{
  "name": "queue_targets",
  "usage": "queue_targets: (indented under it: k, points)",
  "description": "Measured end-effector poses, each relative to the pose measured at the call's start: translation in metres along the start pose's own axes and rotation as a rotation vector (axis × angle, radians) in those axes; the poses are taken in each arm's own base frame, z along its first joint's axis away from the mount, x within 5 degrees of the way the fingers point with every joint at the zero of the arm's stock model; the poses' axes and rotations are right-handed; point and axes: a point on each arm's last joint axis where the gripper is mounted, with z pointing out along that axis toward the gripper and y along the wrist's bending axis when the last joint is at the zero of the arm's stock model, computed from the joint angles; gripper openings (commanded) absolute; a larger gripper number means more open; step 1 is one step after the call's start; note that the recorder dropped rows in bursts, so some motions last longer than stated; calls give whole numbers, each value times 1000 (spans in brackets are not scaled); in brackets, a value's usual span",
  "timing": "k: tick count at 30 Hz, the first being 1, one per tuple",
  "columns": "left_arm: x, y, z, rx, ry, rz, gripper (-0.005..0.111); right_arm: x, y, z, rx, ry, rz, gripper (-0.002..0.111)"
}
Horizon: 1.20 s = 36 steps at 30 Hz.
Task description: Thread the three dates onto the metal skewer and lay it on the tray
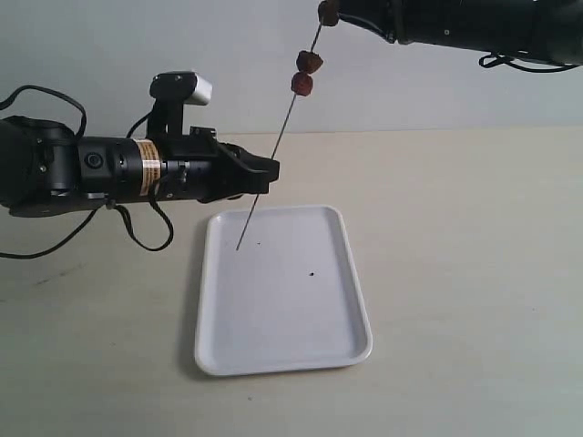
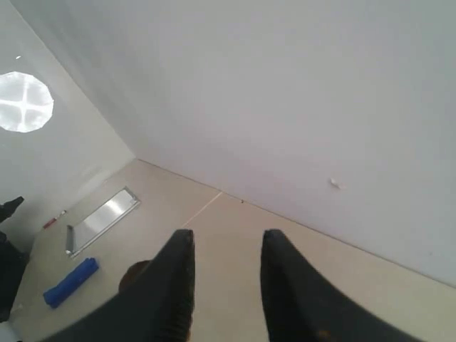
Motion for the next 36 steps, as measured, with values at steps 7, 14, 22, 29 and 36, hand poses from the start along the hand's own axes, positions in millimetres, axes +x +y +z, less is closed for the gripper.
queue_targets:
  k: [7, 14, 22, 29, 36]
  points:
    - [1, 0, 0, 4, 7, -1, 0, 2, -1, 0, 11, 26, -32, 32]
    - [2, 0, 0, -1, 14, 0, 0, 7, -3, 0, 31, 75, -64, 32]
    - [2, 0, 0, -3, 15, 0, 0, 8, -3, -1, 32, 87, -71, 32]
    - [2, 0, 0, -3, 15, -1, 0, 8, -7, -1, 66, 89, -81, 46]
    - [7, 0, 0, -2, 65, -25, 0, 2, -17, -13, 128, 68, -47, 53]
